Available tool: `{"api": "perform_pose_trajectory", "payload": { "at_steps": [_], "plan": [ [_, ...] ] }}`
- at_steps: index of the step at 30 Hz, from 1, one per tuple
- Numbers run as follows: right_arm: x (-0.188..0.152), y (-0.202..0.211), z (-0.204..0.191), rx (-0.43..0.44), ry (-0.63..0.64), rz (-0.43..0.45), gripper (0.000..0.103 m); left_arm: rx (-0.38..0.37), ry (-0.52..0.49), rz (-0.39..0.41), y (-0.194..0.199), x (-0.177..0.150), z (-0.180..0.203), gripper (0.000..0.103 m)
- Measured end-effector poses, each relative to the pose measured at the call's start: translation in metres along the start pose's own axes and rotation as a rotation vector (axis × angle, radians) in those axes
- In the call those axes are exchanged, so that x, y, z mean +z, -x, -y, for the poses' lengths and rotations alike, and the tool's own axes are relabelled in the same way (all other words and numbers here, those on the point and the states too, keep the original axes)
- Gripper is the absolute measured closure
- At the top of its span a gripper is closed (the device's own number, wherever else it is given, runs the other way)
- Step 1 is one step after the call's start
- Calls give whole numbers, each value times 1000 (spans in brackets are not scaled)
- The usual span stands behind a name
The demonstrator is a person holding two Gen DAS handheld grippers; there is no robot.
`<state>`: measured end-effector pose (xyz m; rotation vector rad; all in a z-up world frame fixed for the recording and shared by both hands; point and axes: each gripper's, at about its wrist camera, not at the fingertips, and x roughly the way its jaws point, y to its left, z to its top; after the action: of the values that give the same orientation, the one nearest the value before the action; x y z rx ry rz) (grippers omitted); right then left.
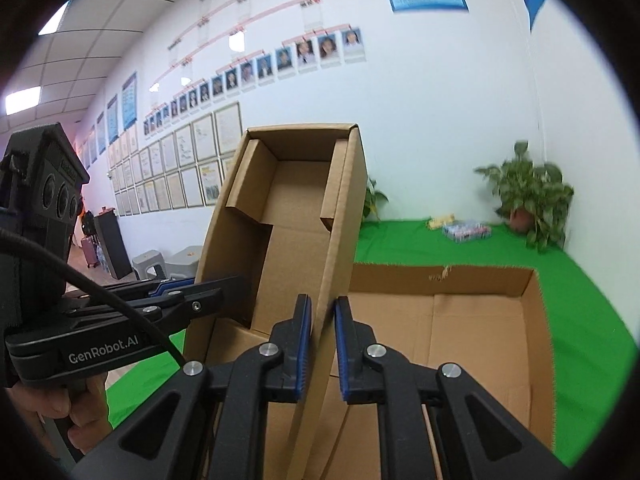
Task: Organize objects
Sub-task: 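Lower the cardboard insert with the left gripper into the box beside the pig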
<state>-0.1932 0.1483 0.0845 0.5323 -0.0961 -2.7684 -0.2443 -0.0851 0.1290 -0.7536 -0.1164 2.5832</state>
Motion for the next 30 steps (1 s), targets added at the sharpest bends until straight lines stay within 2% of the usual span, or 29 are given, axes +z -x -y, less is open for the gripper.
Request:
{"api": "perform_pose_trajectory", "payload": {
  "at_steps": [4, 9, 14, 17, 22, 25, 27, 30],
  "plan": [
    [-13, -39, 15, 7, -45, -78, 93, 25, 19, -88, -48, -11, -12, 85],
    [-38, -74, 26, 8, -86, -176, 93, 35, 50, -189, -99, -42, -33, 85],
    [-60, -99, 33, 0, -115, -253, 94, 102, 27, -319, -149, -77, -46, 86],
    [-72, -112, 40, -4, -150, -297, 94, 127, 21, -370, -177, -91, -53, 86],
    [-84, -127, 48, -12, -214, -369, 95, 176, -21, -399, -207, -102, -52, 86],
    [-90, -135, 52, -15, -249, -411, 94, 196, -33, -408, -211, -103, -50, 86],
    [-92, -137, 53, -18, -260, -417, 95, 208, -38, -408, -201, -98, -42, 86],
    [-91, -135, 52, -30, -271, -419, 95, 210, -4, -364, -182, -88, -48, 85]
  ]
}}
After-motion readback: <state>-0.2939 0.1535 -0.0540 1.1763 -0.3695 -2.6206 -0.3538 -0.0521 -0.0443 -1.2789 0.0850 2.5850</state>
